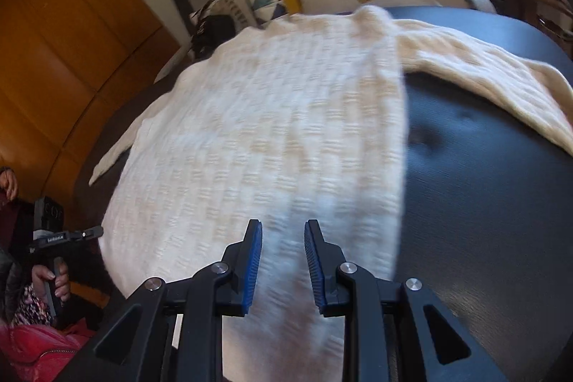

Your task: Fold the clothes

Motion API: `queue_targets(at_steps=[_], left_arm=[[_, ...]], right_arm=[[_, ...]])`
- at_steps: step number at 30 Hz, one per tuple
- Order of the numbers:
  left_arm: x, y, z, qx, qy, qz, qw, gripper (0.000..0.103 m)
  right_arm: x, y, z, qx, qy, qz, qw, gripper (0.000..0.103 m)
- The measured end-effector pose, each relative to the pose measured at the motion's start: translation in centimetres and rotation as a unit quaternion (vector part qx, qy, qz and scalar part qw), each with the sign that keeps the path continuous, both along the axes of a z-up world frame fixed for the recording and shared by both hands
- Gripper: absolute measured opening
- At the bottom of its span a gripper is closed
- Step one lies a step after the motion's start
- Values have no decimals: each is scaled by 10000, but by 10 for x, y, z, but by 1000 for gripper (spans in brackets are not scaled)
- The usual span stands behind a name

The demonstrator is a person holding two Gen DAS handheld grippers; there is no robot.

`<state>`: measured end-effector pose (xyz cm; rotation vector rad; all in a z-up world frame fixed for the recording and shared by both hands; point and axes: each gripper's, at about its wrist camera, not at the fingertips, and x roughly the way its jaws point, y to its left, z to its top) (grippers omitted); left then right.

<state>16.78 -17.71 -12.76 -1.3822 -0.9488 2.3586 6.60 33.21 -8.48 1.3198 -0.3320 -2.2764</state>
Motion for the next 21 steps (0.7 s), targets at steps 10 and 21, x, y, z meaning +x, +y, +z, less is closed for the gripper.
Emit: queue_targets(at_steps=[10, 21], left_arm=[[-54, 75, 60, -1438, 1122, -825, 9798, 8], [-77, 89, 11, -2647, 659, -1600, 9487, 8]], right_arm=[[18, -18, 2, 520, 456, 513, 9963, 25], [65, -88, -24, 2007, 1016, 1536, 9622, 32]])
